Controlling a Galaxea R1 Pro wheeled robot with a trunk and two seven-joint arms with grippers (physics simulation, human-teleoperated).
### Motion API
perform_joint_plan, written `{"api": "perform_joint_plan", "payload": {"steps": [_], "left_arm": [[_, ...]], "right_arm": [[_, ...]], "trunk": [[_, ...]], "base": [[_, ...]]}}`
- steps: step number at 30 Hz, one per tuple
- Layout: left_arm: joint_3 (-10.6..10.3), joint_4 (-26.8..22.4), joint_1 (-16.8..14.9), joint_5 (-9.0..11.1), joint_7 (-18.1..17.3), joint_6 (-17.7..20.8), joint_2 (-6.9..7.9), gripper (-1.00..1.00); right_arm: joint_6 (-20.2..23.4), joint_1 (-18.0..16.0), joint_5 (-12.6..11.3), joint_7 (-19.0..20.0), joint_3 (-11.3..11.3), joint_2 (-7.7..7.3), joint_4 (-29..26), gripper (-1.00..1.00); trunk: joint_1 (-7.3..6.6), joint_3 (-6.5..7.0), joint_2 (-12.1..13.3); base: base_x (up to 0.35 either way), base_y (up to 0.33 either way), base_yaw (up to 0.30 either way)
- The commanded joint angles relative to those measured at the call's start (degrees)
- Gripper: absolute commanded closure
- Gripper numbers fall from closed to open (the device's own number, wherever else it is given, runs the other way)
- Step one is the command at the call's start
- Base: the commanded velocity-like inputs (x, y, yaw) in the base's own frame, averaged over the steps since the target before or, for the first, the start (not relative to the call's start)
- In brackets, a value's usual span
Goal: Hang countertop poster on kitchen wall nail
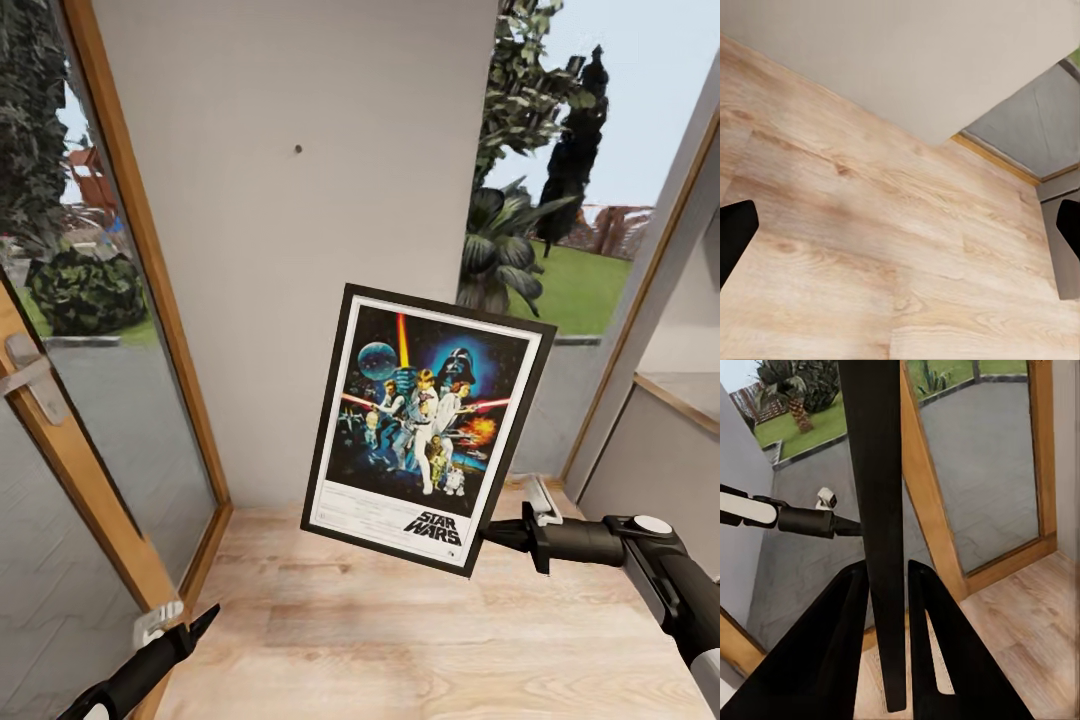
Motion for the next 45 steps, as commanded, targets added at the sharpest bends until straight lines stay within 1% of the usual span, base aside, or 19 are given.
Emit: {"api": "perform_joint_plan", "payload": {"steps": [1, 35, 41, 42, 43, 44, 45], "left_arm": [[-0.46, 0.05, -0.06, 0.48, -0.03, -0.3, 0.08, -1.0], [-0.46, 0.07, -0.06, 0.48, -0.02, -0.23, 0.08, -1.0], [-0.52, 0.48, -0.06, 0.57, -0.2, -0.44, 0.0, -1.0], [-0.57, 8.53, -0.06, 0.91, -3.21, -1.7, -0.49, -1.0], [-0.57, 9.86, -0.06, 0.96, -4.3, -2.07, -0.51, -1.0], [-0.47, 21.83, -0.06, 1.16, -13.72, -6.1, -0.58, -1.0], [-0.47, 23.05, -0.06, 1.17, -14.11, -6.43, -0.6, -1.0]], "right_arm": [[0.78, -0.05, -0.15, 0.32, 0.0, -0.01, 0.0, 1.0], [0.78, 0.03, -0.16, 0.32, 0.0, -0.03, 0.0, 1.0], [0.85, 0.03, -0.17, 0.32, -0.06, -0.07, -0.01, 1.0], [0.86, 0.03, -0.23, 0.37, 0.03, -0.06, -0.04, 1.0], [0.86, 0.03, -0.24, 0.38, 0.06, -0.06, -0.05, 1.0], [1.24, -0.22, -0.18, 0.14, 0.23, 0.73, -1.3, 1.0], [1.81, -0.3, -0.13, -0.46, 0.26, 1.17, -2.88, 1.0]], "trunk": [[0.07, -0.13, -0.12], [0.07, -0.13, -0.12], [0.07, -0.13, -0.12], [0.07, -0.13, -0.12], [0.07, -0.13, -0.12], [0.07, -0.13, -0.12], [0.07, -0.13, -0.12]], "base": [[0.332, 0.0, 0.0], [0.333, 0.0, 0.0], [0.183, 0.0, 0.0], [0.007, 0.0, 0.0], [0.006, 0.0, 0.0], [0.0, 0.0, 0.0], [0.0, 0.0, 0.0]]}}
